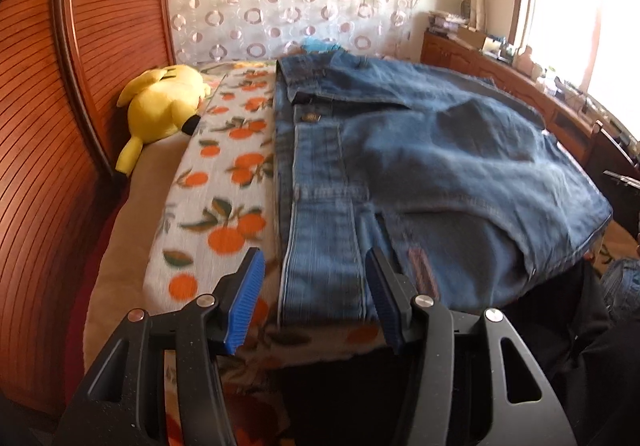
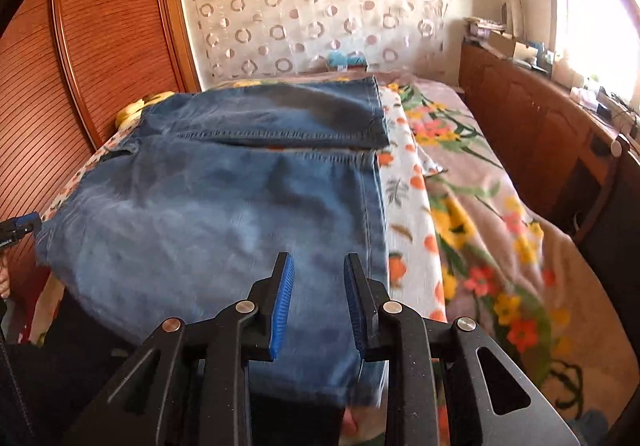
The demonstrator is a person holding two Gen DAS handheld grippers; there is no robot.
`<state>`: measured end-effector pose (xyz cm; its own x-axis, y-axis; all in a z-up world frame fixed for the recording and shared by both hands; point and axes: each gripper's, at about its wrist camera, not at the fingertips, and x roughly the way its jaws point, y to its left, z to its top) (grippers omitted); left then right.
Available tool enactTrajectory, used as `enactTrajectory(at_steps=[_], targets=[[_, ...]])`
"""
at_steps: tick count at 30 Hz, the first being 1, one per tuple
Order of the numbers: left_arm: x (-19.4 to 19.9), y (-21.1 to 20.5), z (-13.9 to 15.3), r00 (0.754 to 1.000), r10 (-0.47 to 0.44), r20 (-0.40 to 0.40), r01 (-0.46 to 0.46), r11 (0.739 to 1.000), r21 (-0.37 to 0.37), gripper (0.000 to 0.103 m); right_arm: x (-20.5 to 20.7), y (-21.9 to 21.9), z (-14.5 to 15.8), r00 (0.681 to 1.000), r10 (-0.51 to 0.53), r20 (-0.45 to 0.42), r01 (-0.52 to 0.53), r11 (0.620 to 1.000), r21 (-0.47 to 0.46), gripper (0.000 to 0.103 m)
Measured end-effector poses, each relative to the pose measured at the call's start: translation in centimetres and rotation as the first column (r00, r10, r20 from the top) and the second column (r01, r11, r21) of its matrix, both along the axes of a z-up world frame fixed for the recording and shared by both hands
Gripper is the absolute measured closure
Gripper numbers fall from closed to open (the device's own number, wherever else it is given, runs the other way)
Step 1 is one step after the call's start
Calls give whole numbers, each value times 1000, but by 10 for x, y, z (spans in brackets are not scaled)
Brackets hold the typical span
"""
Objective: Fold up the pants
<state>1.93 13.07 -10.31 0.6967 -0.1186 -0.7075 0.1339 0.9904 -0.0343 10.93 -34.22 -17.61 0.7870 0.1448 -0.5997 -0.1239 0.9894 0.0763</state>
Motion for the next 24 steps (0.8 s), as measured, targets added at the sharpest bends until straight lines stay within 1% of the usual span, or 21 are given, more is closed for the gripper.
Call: enactTrajectory(at_steps=[3, 7, 9, 12, 16, 17, 18, 19, 20, 21, 22, 24], targets=[[-7, 4, -8, 1000, 8, -25, -9, 1000, -18, 49, 3, -3, 2, 999, -10, -33, 10, 1000, 12, 76], [-11, 8, -13, 1000, 15, -24, -16, 999, -47, 49, 2, -1, 4, 998, -19, -55, 18, 1000, -20, 76], [-11, 8, -14, 1000, 14, -24, -15, 999, -50, 49, 0, -3, 6, 997, -28, -70, 26, 999, -33, 76], [-10, 8, -16, 1000, 12, -25, -14, 999, -53, 49, -4, 0, 7, 996, -30, -82, 25, 998, -55, 76], [-9, 9, -16, 1000, 15, -21, -16, 998, -64, 49, -9, 2, 7, 997, -24, -77, 20, 998, -52, 75], [-8, 8, -15, 1000, 15, -19, -17, 998, -63, 50, -10, 2, 7, 997, -17, -69, 14, 999, -43, 69], [-7, 7, -16, 1000, 13, -18, -14, 998, -66, 52, -11, 2, 7, 998, -15, -64, 13, 999, -34, 61], [-7, 6, -16, 1000, 8, -18, -10, 997, -71, 59, -11, 3, 7, 998, -17, -63, 15, 1000, -25, 58], [-7, 5, -15, 1000, 7, -13, -8, 997, -70, 60, -11, 3, 5, 998, -10, -67, 9, 1000, -14, 53], [-7, 2, -14, 1000, 10, 0, -10, 999, -53, 60, -12, 4, 5, 998, -5, -68, 4, 1000, -13, 52], [-8, 0, -14, 1000, 7, 6, -7, 999, -44, 65, -12, 5, 4, 997, -12, -71, 10, 1000, -28, 52], [-10, -3, -11, 1000, 1, 26, 0, 999, -41, 69, -13, 5, 1, 997, -25, -75, 22, 999, -46, 52]])
